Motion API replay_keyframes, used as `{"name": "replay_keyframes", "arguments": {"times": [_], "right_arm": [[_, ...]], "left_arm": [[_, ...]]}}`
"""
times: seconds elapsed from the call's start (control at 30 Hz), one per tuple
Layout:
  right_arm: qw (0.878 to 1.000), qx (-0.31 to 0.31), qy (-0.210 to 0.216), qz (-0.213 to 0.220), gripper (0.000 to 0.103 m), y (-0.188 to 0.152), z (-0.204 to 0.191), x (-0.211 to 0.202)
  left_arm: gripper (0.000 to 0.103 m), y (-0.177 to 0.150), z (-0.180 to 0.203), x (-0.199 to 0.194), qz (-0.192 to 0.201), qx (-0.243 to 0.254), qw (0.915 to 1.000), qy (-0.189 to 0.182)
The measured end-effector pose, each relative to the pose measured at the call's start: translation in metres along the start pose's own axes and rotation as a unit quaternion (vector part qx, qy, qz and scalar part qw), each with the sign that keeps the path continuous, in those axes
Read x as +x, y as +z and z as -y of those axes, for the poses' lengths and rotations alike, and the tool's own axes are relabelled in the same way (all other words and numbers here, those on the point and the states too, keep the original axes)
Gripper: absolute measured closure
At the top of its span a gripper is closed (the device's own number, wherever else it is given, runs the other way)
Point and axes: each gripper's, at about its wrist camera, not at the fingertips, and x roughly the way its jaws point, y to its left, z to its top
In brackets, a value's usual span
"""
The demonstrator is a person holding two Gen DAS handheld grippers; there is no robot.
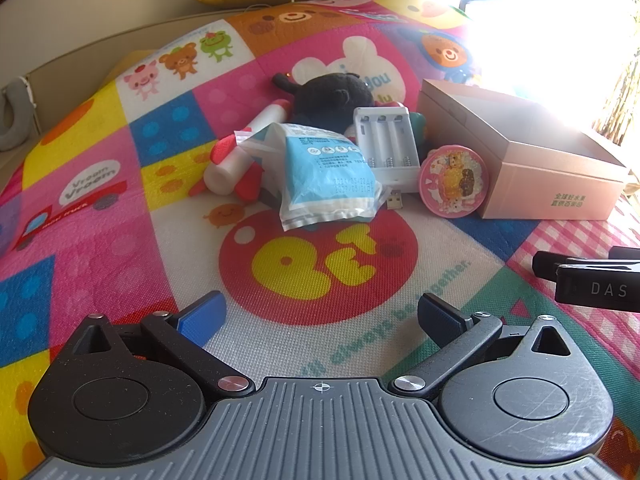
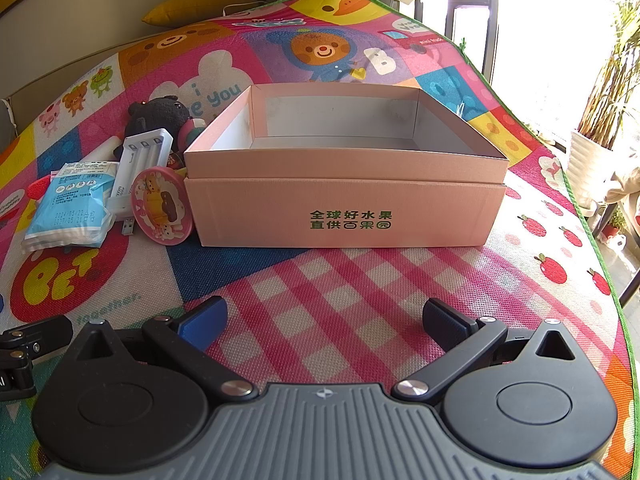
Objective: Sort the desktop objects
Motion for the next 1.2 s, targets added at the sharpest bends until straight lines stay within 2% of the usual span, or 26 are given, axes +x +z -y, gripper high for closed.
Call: {"name": "replay_keyframes", "arguments": {"times": [1.2], "right_arm": [[1.000, 0.000, 0.000, 0.000, 0.000, 0.0000, -0.0007, 0.0002]], "left_arm": [[0.000, 0.0000, -0.0008, -0.0015, 0.000, 0.000, 1.0000, -0.002]]}}
